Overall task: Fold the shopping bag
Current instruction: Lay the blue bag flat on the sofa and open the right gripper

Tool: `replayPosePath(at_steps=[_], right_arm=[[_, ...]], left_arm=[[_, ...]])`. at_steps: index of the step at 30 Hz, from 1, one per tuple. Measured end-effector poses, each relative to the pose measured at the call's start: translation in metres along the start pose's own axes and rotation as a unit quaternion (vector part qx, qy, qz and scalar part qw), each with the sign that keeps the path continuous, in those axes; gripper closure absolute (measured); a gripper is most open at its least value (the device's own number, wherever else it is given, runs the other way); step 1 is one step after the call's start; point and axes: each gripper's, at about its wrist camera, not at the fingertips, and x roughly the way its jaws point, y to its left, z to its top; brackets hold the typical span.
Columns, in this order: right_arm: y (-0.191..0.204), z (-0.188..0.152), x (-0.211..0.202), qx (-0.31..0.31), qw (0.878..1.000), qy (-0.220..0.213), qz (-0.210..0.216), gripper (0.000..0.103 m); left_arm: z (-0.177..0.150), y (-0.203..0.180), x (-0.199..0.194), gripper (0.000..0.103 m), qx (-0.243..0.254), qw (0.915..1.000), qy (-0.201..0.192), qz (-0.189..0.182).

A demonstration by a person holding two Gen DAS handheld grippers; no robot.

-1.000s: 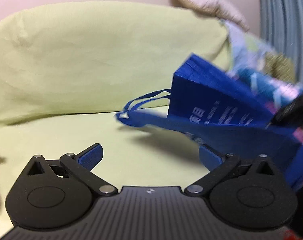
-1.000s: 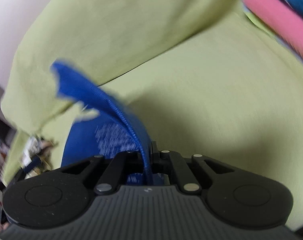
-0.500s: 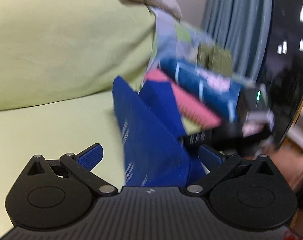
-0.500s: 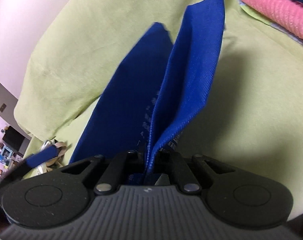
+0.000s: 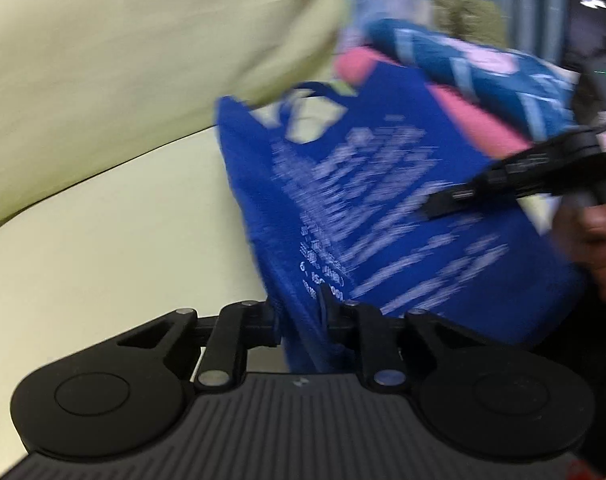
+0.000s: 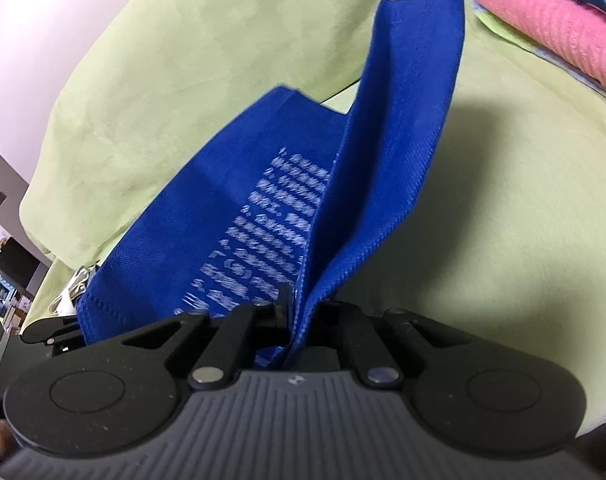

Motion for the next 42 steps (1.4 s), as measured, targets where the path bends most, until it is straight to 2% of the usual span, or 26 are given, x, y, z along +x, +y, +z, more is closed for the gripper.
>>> replayPosePath(at_steps=[3, 7, 8, 9, 11, 13, 14, 15, 17, 20, 22, 24, 25, 26, 28, 31, 34, 37, 42], right_arm=[[-0.011, 0.002, 0.000, 0.017, 1.000, 0.005, 0.000, 0.100], [-0.014, -0.005, 0.018, 0.033, 0.999, 0.029, 0.017, 0.099], [-0.012, -0.005, 0.027, 0.027, 0.999, 0.040, 0.017, 0.099], [-0.010, -0.005, 0.036, 0.019, 0.998, 0.049, 0.016, 0.099], [-0.006, -0.002, 0.051, -0.003, 0.998, 0.059, 0.004, 0.098], [-0.005, 0.002, 0.056, -0.019, 0.998, 0.059, -0.008, 0.096], [-0.007, 0.005, 0.055, -0.020, 0.998, 0.056, -0.012, 0.089], [-0.009, 0.007, 0.053, -0.020, 0.998, 0.050, -0.018, 0.086], [-0.016, 0.008, 0.045, -0.015, 0.999, 0.032, -0.036, 0.072], [-0.027, 0.008, 0.024, -0.002, 0.998, -0.002, -0.068, 0.071], [-0.022, 0.003, 0.007, -0.006, 0.997, -0.026, -0.075, 0.071], [-0.012, -0.011, -0.012, -0.008, 0.996, -0.047, -0.073, 0.067], [-0.009, -0.019, -0.021, 0.000, 0.996, -0.056, -0.066, 0.058], [-0.006, -0.027, -0.031, 0.012, 0.996, -0.062, -0.056, 0.043], [0.000, -0.046, -0.047, 0.038, 0.996, -0.072, -0.036, 0.023], [0.010, -0.078, -0.056, 0.079, 0.995, -0.062, -0.008, 0.021], [0.012, -0.099, -0.057, 0.128, 0.990, -0.052, 0.020, 0.021], [0.017, -0.114, -0.048, 0.148, 0.988, -0.030, 0.041, 0.021], [0.025, -0.119, -0.021, 0.144, 0.989, -0.009, 0.043, 0.021]], left_arm=[[-0.018, 0.022, -0.013, 0.088, -0.047, 0.9988, 0.003, 0.017], [-0.040, 0.027, -0.016, 0.087, -0.064, 0.9972, 0.023, 0.031], [-0.044, 0.029, -0.013, 0.083, -0.065, 0.9967, 0.031, 0.038], [-0.048, 0.030, -0.011, 0.071, -0.069, 0.9958, 0.040, 0.044], [-0.055, 0.035, -0.012, 0.056, -0.076, 0.9943, 0.049, 0.057], [-0.056, 0.040, -0.015, 0.050, -0.081, 0.9930, 0.049, 0.071], [-0.057, 0.044, -0.018, 0.047, -0.084, 0.9921, 0.048, 0.079], [-0.060, 0.050, -0.023, 0.046, -0.087, 0.9909, 0.047, 0.091], [-0.065, 0.060, -0.033, 0.045, -0.092, 0.9881, 0.044, 0.116], [-0.067, 0.063, -0.048, 0.044, -0.096, 0.9857, 0.026, 0.136], [-0.066, 0.059, -0.058, 0.040, -0.095, 0.9867, 0.007, 0.132], [-0.064, 0.051, -0.064, 0.029, -0.091, 0.9888, -0.011, 0.118], [-0.064, 0.047, -0.066, 0.028, -0.085, 0.9902, -0.015, 0.110], [-0.065, 0.045, -0.068, 0.028, -0.077, 0.9916, -0.016, 0.103], [-0.064, 0.038, -0.059, 0.026, -0.060, 0.9934, -0.005, 0.097], [-0.067, 0.039, -0.043, 0.025, -0.061, 0.9937, 0.016, 0.093], [-0.075, 0.057, -0.038, 0.025, -0.113, 0.9928, 0.021, 0.033], [-0.082, 0.064, -0.037, 0.027, -0.124, 0.9919, 0.029, 0.000], [-0.083, 0.054, -0.031, 0.028, -0.088, 0.9945, 0.052, 0.025]])
